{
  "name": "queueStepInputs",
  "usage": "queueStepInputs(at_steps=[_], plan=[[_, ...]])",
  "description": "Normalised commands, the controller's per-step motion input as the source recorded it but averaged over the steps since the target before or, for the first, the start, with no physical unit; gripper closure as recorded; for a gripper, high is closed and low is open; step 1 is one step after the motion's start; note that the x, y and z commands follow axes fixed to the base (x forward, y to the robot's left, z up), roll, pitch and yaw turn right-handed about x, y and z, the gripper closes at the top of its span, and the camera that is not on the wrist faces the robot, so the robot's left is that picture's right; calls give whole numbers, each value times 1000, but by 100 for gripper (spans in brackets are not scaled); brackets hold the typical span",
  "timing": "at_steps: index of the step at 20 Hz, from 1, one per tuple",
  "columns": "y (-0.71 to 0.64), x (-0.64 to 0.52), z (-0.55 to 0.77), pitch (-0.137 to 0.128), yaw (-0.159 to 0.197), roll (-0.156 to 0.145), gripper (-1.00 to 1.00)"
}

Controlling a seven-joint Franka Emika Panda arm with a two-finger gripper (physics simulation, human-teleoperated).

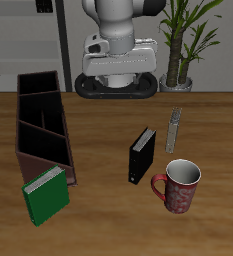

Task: Place the green book into the right desk caddy's right compartment

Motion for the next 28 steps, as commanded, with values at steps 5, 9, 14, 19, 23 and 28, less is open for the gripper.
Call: queueStepInputs(at_steps=[5,9,14,19,23,28], plan=[[-41,-8,69,-21,-13,-7,-100],[-111,172,64,-37,58,6,-100],[-377,520,113,21,32,-30,-100],[-437,438,163,-3,-11,-48,-100],[-615,632,343,-48,-2,-64,-100],[-450,468,197,-49,29,-67,-100]])
